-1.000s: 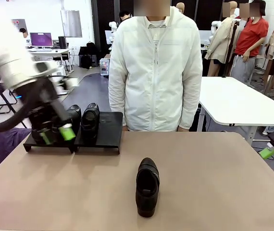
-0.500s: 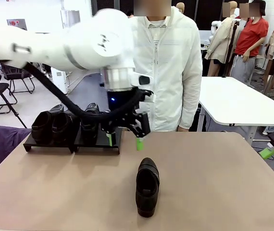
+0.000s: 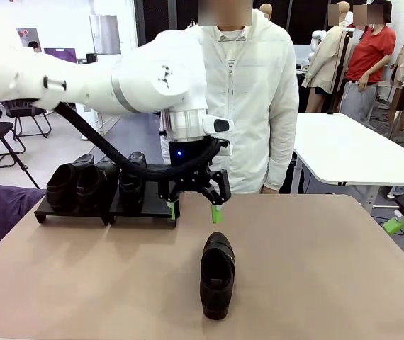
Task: Organize the shoes by placing them on the stand.
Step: Place the Shoe from the middle of the table onto the Shoes Stand.
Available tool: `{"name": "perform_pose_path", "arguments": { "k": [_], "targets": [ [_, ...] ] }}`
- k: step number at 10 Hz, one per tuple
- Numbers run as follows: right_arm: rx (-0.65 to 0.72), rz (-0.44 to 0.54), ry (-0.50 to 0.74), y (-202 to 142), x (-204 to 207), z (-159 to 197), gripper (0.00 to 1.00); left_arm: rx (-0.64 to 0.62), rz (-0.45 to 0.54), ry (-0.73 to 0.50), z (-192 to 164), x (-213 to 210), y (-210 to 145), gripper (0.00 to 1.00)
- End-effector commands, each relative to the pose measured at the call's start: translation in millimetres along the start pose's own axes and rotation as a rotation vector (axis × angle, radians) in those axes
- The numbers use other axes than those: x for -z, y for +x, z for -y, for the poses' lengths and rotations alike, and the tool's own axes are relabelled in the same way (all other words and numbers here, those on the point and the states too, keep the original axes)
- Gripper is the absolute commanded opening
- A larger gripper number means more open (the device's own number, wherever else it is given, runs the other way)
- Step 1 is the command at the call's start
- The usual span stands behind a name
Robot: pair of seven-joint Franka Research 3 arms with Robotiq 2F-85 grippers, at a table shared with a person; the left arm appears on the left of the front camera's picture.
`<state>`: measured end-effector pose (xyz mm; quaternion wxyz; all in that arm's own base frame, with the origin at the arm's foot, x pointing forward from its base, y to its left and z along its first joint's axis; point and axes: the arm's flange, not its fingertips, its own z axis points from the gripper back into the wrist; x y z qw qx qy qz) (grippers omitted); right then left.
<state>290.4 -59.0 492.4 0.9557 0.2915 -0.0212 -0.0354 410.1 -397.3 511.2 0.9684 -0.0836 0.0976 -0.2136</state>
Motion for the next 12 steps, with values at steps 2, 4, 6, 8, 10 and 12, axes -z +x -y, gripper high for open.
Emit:
{"name": "perform_pose_path", "arguments": {
  "k": [2, 4, 6, 8, 10, 12],
  "targets": [
    [-0.025, 0.001, 0.031, -0.2, -1.8, 1.8, 1.00, -0.256, 0.120, -0.055, -10.8, 62.3, 8.9, 1.00],
    [-0.025, 0.001, 0.031, -0.2, -1.8, 1.8, 1.00, -0.340, 0.141, 0.006, -17.8, 90.9, 3.0, 1.00],
    [-0.025, 0.001, 0.031, -0.2, -1.8, 1.8, 1.00, -0.357, 0.126, 0.006, -20.7, 111.2, -5.3, 1.00],
    [-0.025, 0.001, 0.031, -0.2, -1.8, 1.8, 1.00, -0.365, 0.151, 0.021, -14.8, 141.2, -6.8, 1.00],
    [-0.025, 0.001, 0.031, -0.2, -1.8, 1.8, 1.00, -0.408, 0.215, 0.067, -14.3, 166.0, -0.6, 1.00],
    [-0.025, 0.001, 0.031, -0.2, -1.8, 1.8, 1.00, -0.411, 0.271, 0.066, -15.6, 168.7, 4.0, 1.00]
  ]
}}
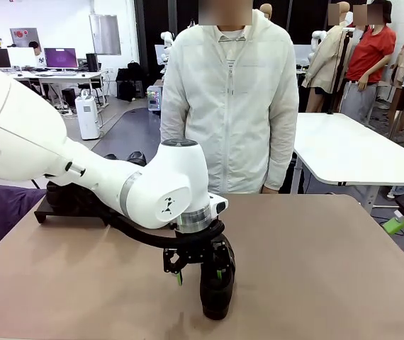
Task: Organize the shoes by placing them on the stand.
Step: Place the Shoe from the middle of the table onto the Shoes Stand.
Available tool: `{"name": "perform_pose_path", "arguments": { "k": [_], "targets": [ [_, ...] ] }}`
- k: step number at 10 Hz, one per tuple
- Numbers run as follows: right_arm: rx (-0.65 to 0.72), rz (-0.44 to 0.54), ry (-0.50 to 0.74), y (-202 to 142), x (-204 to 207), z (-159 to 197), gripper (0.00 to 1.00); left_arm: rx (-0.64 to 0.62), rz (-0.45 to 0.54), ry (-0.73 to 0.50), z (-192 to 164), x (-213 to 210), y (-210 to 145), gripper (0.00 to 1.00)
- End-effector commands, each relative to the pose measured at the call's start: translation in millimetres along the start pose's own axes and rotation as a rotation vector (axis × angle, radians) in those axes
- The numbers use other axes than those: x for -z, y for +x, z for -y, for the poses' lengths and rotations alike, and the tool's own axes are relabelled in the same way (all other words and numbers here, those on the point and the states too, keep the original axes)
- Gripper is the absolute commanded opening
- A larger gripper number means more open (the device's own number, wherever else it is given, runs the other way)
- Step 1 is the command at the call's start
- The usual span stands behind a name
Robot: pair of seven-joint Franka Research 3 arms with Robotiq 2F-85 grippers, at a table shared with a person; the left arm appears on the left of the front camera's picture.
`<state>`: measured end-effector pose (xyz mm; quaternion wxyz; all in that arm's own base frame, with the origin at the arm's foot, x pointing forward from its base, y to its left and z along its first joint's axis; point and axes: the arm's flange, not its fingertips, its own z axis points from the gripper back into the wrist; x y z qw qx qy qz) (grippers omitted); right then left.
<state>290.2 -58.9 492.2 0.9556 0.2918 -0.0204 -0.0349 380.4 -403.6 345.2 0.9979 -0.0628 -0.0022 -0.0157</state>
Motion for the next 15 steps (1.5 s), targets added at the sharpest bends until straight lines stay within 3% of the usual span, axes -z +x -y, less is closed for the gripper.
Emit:
{"name": "perform_pose_path", "arguments": {
  "k": [1, 2, 3, 12, 15],
  "targets": [
    [-0.024, 0.002, 0.030, 0.0, -1.9, 1.7, 1.00, -0.039, 0.064, 0.019, 1.8, 1.8, 3.3, 0.96],
    [-0.024, 0.002, 0.030, 0.0, -1.9, 1.7, 1.00, -0.059, 0.066, 0.031, 1.4, 0.1, 4.9, 0.37],
    [-0.024, 0.002, 0.030, 0.0, -1.9, 1.7, 1.00, -0.071, 0.069, 0.045, 1.3, -1.8, 5.7, 0.00],
    [-0.024, 0.002, 0.030, 0.0, -1.9, 1.7, 1.00, -0.017, 0.169, 0.008, 13.5, -40.5, 5.8, 0.00],
    [-0.024, 0.002, 0.030, 0.0, -1.9, 1.7, 1.00, -0.018, 0.159, 0.006, 10.1, -49.5, 7.5, 0.00]
  ]
}}
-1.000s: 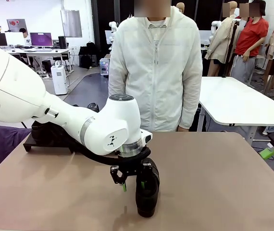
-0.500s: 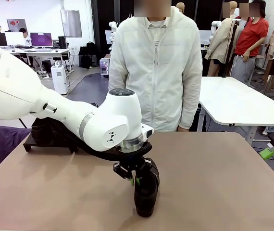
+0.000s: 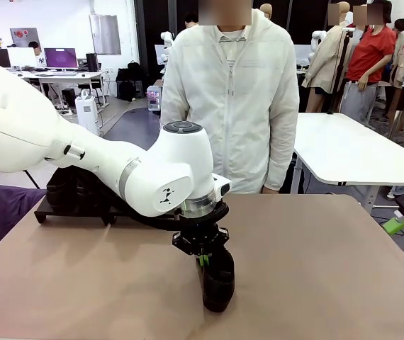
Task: Organize the shoes by placing them on the stand.
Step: Place the Shoe from the middle of the table onto the Shoes Stand.
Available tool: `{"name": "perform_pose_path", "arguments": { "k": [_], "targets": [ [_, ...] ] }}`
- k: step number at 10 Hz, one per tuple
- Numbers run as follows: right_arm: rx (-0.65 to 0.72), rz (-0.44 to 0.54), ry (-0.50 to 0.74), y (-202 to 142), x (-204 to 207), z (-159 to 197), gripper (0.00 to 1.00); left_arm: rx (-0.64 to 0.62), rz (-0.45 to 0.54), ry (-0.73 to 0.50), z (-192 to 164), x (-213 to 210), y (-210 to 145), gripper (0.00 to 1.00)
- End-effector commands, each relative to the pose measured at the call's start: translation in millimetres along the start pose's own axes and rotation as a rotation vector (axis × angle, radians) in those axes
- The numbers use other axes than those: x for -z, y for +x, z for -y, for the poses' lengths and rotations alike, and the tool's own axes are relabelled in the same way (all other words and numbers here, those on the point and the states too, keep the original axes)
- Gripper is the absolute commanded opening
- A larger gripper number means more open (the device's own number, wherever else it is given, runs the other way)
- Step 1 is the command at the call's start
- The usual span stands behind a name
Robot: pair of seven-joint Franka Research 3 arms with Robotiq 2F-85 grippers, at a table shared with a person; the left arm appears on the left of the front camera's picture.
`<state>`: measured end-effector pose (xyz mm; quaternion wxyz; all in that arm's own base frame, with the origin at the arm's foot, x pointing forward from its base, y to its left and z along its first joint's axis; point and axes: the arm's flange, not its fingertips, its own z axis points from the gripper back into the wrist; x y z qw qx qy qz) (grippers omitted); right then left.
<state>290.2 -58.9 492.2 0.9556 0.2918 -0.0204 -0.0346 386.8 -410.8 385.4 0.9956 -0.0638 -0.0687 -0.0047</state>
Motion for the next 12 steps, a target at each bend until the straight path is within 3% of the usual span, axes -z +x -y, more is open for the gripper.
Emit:
{"name": "perform_pose_path", "arguments": {
  "k": [1, 4, 6, 9, 10, 12],
  "targets": [
    [-0.024, 0.003, 0.030, 0.0, -1.9, 1.7, 1.00, 0.000, 0.050, -0.027, -8.6, -28.5, 4.4, 0.00],
    [-0.024, 0.003, 0.030, 0.0, -1.9, 1.7, 1.00, 0.208, 0.225, -0.132, -42.2, -117.3, 2.0, 0.00],
    [-0.024, 0.003, 0.030, 0.0, -1.9, 1.7, 1.00, 0.192, 0.281, -0.115, -85.6, -139.8, 5.4, 0.00],
    [-0.024, 0.003, 0.030, 0.0, -1.9, 1.7, 1.00, 0.031, 0.354, -0.108, -170.6, -146.5, -7.6, 0.00],
    [-0.024, 0.003, 0.030, 0.0, -1.9, 1.7, 1.00, 0.127, 0.313, -0.071, -110.7, -153.8, 12.0, 0.00],
    [-0.024, 0.003, 0.030, 0.0, -1.9, 1.7, 1.00, 0.127, 0.313, -0.071, -110.7, -153.8, 12.0, 0.00]
  ]
}}
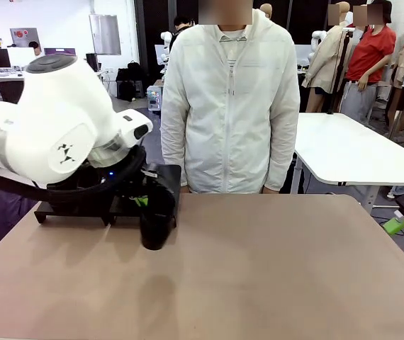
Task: Organize the shoes by placing them on the stand.
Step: Place the Shoe from the middle of the table onto the Shoes Stand.
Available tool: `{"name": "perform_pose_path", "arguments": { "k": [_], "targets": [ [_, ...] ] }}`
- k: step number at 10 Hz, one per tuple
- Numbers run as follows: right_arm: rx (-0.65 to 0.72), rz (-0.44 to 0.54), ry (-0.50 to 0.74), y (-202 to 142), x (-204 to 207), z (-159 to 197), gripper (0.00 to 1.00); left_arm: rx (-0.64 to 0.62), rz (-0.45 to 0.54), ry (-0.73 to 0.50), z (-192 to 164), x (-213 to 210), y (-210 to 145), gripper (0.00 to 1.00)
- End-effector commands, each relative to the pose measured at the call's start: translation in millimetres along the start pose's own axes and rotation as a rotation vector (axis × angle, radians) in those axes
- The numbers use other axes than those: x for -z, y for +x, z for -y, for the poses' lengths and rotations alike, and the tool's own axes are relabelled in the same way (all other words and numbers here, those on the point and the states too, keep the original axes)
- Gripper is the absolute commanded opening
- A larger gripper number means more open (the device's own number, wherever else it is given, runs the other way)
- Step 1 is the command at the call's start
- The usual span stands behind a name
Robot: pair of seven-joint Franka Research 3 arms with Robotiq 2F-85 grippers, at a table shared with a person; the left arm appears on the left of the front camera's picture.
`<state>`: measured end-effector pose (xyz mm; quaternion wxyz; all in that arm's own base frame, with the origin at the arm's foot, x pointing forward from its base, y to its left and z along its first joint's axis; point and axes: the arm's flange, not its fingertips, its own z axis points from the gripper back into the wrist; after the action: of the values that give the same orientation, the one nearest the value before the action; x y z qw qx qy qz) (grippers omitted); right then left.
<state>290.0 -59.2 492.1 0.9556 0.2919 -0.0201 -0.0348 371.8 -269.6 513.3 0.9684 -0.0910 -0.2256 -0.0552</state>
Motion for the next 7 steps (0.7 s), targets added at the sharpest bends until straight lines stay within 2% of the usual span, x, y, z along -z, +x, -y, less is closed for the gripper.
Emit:
{"name": "perform_pose_path", "arguments": {
  "k": [1, 5, 6, 7],
  "targets": [
    [-0.024, 0.003, 0.030, 0.2, -1.8, 1.4, 1.00, 0.008, 0.002, -0.009, 11.9, -3.8, 12.7, 0.00],
    [-0.024, 0.003, 0.030, 0.2, -1.8, 1.4, 1.00, 0.023, -0.008, -0.014, 17.8, 1.0, 6.9, 0.00],
    [-0.024, 0.003, 0.030, 0.2, -1.8, 1.4, 1.00, -0.012, 0.075, -0.023, 6.4, 2.5, 28.5, 0.00],
    [-0.024, 0.003, 0.030, 0.2, -1.8, 1.4, 1.00, -0.030, 0.112, -0.042, -7.3, 7.2, 53.0, 0.00]
  ]
}}
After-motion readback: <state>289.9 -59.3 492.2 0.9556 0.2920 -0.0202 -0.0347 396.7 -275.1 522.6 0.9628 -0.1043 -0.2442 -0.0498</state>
